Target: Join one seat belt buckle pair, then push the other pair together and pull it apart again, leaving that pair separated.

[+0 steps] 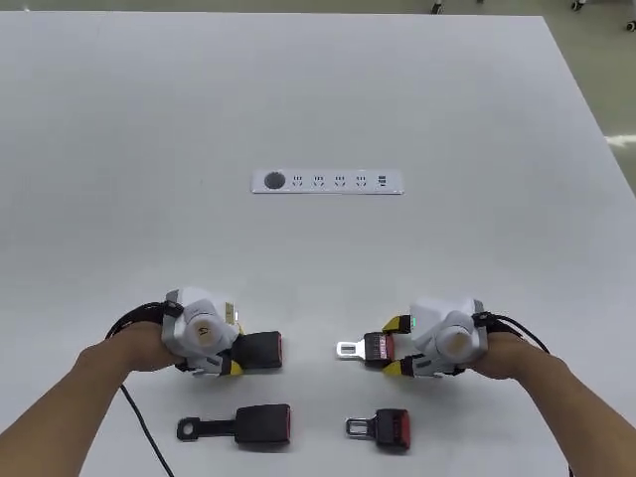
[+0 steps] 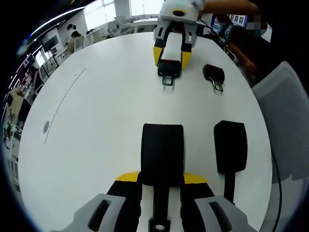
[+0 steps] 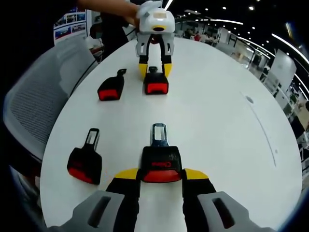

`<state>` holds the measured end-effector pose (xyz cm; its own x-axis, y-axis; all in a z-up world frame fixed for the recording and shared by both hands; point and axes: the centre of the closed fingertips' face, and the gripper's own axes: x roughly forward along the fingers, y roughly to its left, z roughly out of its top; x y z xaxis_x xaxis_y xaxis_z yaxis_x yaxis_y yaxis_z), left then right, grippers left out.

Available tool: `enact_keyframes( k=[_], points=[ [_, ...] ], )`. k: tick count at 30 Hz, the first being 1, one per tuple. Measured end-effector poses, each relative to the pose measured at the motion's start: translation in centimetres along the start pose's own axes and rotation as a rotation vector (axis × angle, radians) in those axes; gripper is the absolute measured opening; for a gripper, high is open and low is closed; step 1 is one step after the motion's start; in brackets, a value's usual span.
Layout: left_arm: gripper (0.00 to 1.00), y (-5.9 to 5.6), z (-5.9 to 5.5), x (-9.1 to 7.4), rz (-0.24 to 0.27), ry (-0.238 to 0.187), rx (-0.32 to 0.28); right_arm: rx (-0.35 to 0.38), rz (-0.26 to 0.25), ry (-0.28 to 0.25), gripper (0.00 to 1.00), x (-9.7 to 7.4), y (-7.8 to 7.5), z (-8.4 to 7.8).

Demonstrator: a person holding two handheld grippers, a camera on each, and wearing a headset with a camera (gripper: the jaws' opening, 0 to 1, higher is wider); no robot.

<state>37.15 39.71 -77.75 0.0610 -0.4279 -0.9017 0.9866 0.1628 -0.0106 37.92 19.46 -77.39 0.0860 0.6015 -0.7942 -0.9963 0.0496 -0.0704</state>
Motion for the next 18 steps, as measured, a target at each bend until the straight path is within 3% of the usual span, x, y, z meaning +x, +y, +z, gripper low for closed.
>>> enact_keyframes(
  k=[18],
  points=[
    [0.31,0.1,-0.2,0.3,-0.005,0.013,0.007,-0.012,0.009,-0.006,0.3,1.0,0.1,1.4]
  ],
)
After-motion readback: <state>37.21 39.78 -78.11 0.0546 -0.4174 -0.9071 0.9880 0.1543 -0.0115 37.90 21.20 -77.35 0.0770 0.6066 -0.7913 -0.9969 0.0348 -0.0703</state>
